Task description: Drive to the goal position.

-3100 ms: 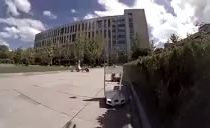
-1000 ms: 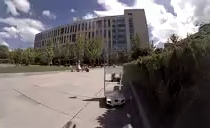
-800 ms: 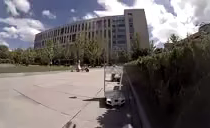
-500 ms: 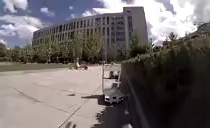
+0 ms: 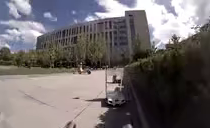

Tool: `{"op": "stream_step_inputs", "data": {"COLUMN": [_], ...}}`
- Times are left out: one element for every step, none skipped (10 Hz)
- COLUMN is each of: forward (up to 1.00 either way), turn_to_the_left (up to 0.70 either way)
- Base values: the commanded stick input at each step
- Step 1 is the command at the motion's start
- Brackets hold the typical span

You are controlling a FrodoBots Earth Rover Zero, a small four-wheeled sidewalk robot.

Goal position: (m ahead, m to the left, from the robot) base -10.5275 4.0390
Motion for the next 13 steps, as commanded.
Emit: {"op": "stream_step_inputs", "data": {"forward": [0.70,0.70,0.70,0.70,0.70,0.70,0.70,0.70,0.70,0.70,0.51,0.30,0.11], "turn_to_the_left": [0.03,0.01,0.00,0.00,0.00,0.00,0.00,0.00,0.00,0.02,0.03,0.04,0.01]}}
